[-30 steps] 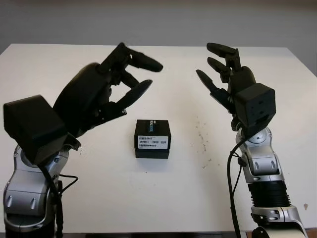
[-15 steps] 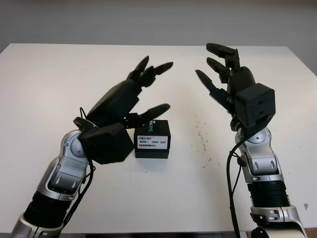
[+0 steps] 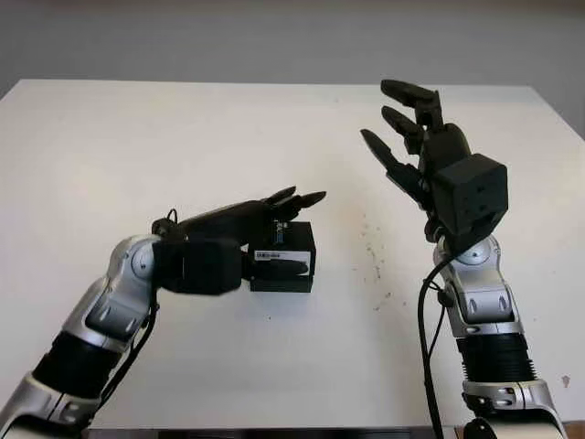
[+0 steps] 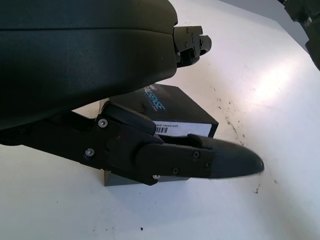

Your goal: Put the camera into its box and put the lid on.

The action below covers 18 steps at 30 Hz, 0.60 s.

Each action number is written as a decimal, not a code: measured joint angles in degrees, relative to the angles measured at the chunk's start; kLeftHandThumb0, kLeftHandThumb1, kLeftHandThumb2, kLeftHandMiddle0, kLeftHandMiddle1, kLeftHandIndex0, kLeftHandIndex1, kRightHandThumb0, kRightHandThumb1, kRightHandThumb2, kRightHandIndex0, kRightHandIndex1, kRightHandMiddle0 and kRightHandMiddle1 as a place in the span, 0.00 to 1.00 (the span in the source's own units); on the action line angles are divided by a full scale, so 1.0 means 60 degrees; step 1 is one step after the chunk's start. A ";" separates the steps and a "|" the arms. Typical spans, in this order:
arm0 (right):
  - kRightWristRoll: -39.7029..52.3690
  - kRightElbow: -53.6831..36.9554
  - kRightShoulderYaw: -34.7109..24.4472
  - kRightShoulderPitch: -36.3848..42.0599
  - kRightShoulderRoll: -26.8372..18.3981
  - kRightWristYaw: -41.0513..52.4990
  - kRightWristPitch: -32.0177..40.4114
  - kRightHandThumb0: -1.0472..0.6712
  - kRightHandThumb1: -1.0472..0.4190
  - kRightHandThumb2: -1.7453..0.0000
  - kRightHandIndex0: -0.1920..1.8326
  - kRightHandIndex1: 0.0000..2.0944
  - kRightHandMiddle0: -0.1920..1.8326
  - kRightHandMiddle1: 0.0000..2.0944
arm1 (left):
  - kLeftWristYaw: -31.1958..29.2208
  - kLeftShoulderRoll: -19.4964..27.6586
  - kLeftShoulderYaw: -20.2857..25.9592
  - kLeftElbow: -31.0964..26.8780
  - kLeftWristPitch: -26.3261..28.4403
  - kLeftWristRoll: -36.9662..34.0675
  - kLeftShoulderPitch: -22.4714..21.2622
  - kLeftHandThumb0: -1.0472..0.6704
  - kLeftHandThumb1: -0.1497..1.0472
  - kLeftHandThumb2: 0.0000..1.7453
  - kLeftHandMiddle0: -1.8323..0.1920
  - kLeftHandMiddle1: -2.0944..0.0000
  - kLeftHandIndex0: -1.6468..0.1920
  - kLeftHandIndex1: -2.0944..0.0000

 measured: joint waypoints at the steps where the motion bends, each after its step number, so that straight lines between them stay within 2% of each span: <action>1: -0.0002 -0.0003 0.0000 0.0000 0.0002 -0.0011 0.0031 0.39 0.00 0.89 0.14 0.21 0.02 0.45 | 0.0070 0.0001 -0.0008 0.0107 -0.0045 0.0121 -0.0105 0.10 0.93 0.03 0.84 0.94 0.88 0.92; 3: -0.0004 -0.0013 0.0003 0.0001 0.0011 -0.0036 0.0091 0.39 0.00 0.89 0.14 0.21 0.02 0.45 | 0.0238 0.0015 -0.0025 0.0395 -0.0263 0.0389 -0.0285 0.12 0.92 0.03 0.83 0.91 0.86 0.91; 5: -0.0008 -0.0039 0.0004 0.0002 0.0011 -0.0050 0.0134 0.39 0.00 0.89 0.14 0.20 0.02 0.45 | 0.0338 0.0028 -0.0060 0.0756 -0.0505 0.0564 -0.0427 0.12 0.93 0.03 0.96 0.64 0.86 0.89; 8: -0.0007 -0.0057 0.0007 0.0003 0.0011 -0.0049 0.0160 0.40 0.00 0.89 0.14 0.20 0.02 0.44 | 0.0481 0.0030 -0.0088 0.1204 -0.0775 0.0744 -0.0511 0.12 0.95 0.03 1.00 0.53 0.86 0.88; 13: -0.0043 -0.0059 0.0021 0.0004 0.0009 -0.0050 0.0160 0.40 0.00 0.89 0.14 0.20 0.03 0.44 | 0.1113 -0.0033 -0.0094 0.2085 -0.1476 0.0966 -0.0654 0.11 0.97 0.04 1.00 0.49 0.88 0.86; 18: -0.0068 -0.0062 0.0029 0.0004 0.0010 -0.0056 0.0160 0.41 0.00 0.90 0.14 0.20 0.03 0.45 | 0.1216 -0.0072 -0.0140 0.2765 -0.1985 0.1118 -0.0954 0.07 1.00 0.05 1.00 0.53 0.91 0.85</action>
